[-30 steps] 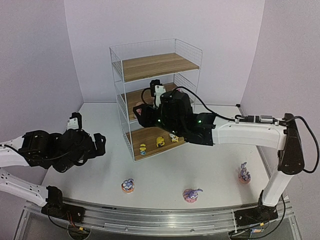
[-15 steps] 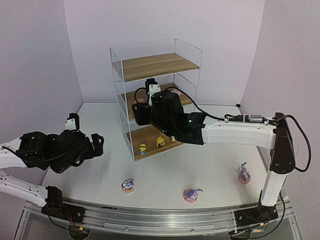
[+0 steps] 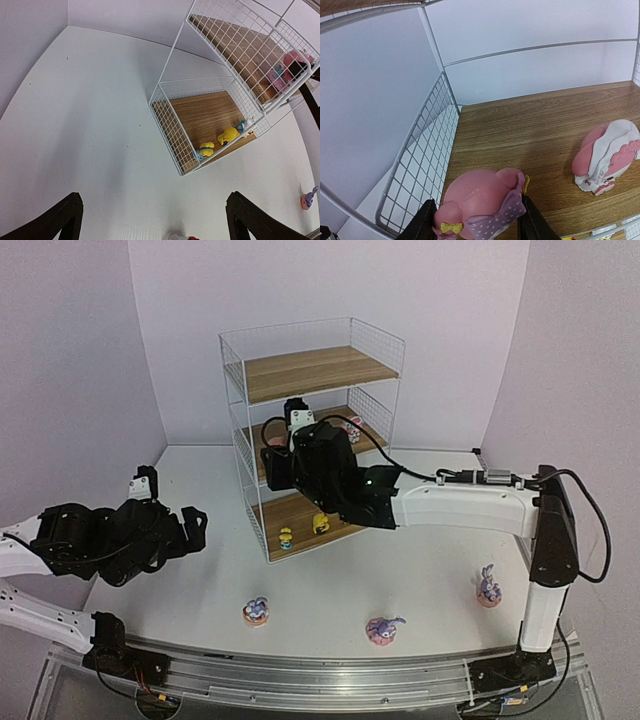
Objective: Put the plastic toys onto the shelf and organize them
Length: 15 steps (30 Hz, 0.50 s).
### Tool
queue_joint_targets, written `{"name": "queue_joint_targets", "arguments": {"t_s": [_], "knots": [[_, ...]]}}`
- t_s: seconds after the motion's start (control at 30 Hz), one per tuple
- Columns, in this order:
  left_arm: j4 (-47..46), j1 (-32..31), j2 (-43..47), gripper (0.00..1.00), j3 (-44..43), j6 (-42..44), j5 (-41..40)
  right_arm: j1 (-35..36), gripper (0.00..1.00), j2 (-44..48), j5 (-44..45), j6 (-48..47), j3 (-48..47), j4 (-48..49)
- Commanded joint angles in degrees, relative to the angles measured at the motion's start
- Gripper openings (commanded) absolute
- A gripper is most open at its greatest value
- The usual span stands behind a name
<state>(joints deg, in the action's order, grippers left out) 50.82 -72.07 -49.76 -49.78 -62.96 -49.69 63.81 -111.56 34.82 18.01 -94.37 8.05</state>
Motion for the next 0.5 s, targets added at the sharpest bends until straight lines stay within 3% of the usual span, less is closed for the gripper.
{"name": "queue_joint_targets", "arguments": {"t_s": [0.0,0.47], "knots": [[-1.21,-0.2,1.08,1.0,0.32,0.74,-0.65,0.38,0.04,-1.06,2.19,-1.59,-3.64,2.23],[-1.38,-0.23,1.49,1.0,0.67,0.95,-0.41,0.68,0.12,-3.91,4.73,-3.29,-6.0,2.23]]}}
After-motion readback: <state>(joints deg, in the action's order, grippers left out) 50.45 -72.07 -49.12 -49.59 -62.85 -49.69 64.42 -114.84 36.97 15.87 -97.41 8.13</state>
